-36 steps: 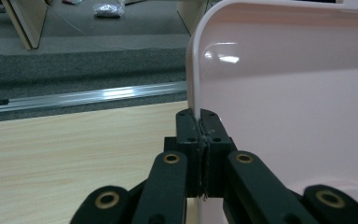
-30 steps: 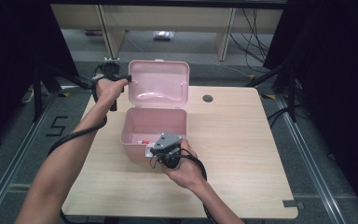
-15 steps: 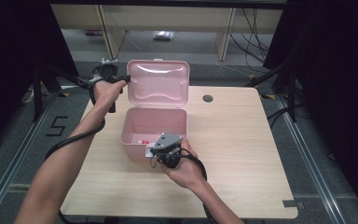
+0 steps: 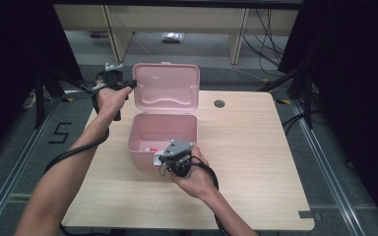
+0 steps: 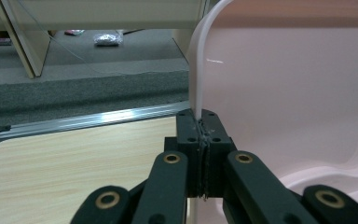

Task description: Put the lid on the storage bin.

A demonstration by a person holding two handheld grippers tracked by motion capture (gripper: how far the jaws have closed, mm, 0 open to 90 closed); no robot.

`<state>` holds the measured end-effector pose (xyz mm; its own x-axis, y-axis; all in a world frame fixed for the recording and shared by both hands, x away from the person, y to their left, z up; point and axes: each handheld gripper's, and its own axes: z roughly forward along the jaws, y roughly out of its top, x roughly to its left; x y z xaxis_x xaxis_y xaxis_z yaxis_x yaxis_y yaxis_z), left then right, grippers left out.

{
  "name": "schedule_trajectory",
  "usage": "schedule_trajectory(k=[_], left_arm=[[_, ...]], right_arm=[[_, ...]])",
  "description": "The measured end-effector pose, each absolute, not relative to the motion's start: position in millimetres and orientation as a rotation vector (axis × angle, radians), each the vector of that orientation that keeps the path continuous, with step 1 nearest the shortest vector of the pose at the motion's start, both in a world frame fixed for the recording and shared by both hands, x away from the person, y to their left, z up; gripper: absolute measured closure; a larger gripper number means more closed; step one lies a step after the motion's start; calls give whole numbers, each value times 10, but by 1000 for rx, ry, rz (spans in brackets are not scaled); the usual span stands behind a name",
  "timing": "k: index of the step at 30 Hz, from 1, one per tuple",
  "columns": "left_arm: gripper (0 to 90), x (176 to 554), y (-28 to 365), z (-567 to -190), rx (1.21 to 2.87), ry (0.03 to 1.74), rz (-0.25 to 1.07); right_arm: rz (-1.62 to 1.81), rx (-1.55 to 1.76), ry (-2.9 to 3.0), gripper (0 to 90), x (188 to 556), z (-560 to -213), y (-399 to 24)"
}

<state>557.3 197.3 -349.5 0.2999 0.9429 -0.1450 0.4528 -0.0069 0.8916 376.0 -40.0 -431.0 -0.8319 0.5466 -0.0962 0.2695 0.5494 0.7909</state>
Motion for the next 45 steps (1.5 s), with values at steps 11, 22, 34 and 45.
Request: schedule_trajectory(k=[11,22,34,45], left_arm=[[881,5506,1980,-3493,1610,1277,665],[881,5457,1989,-3496,1601,1265,670],[880,5392,1988,-3504,1587,1246,689],[881,5344,1985,-3514,1575,1232,708]], right_arm=[[1176,669,2457,900,3763,-4312,-402],[1171,644,2453,900,3775,-4309,-407],[1169,642,2452,900,3773,-4309,-406],[1172,670,2461,900,3764,-4309,-403]])
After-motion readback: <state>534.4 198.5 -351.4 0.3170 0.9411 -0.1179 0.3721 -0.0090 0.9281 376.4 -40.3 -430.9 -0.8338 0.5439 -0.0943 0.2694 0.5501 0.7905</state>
